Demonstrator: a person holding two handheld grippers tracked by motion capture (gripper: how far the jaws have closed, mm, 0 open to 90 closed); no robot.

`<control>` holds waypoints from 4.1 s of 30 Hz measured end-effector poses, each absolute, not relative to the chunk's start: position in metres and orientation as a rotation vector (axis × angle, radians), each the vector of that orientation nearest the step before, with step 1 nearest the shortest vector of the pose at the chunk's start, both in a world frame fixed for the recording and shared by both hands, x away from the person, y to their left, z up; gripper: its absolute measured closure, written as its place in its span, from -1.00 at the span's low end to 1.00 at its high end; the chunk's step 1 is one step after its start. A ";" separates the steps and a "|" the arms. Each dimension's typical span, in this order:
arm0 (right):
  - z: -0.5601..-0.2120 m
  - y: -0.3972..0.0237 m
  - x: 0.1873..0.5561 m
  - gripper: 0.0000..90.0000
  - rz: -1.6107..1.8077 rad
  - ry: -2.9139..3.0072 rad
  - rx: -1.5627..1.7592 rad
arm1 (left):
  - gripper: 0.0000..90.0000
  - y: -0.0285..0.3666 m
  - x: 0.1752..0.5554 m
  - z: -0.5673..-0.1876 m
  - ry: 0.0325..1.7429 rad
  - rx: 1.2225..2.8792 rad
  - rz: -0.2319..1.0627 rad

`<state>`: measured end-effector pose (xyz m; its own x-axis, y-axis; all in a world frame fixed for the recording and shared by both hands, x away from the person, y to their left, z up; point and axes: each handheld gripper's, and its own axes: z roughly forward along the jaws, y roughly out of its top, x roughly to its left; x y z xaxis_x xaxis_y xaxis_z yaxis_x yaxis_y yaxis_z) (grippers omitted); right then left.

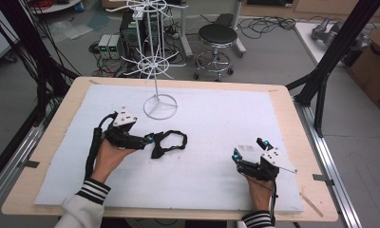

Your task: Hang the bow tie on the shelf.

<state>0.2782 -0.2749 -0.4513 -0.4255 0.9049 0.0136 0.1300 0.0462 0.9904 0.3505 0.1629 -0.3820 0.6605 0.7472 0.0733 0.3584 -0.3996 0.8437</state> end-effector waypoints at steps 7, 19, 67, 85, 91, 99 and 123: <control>-0.451 -0.275 0.278 -0.92 1.445 1.648 1.056 | -0.68 0.141 0.362 -0.389 0.880 2.098 0.547; -0.451 -0.275 0.278 -0.92 1.448 1.646 1.058 | -0.61 0.118 0.380 -0.399 0.935 2.239 0.470; -0.451 -0.275 0.279 -0.92 1.440 1.655 1.054 | 0.80 0.105 0.389 -0.418 1.029 2.339 0.450; -0.451 -0.275 0.278 -0.92 1.442 1.653 1.058 | 0.84 0.114 0.381 -0.400 0.998 2.217 0.435; -0.451 -0.275 0.278 -0.92 1.442 1.654 1.055 | 0.84 0.119 0.374 -0.391 0.947 2.131 0.466; -0.451 -0.275 0.278 -0.92 1.441 1.653 1.054 | 0.84 0.125 0.365 -0.376 0.891 2.009 0.496; -0.451 -0.274 0.278 -0.92 1.432 1.662 1.056 | 0.84 0.173 0.355 -0.301 0.732 1.709 0.577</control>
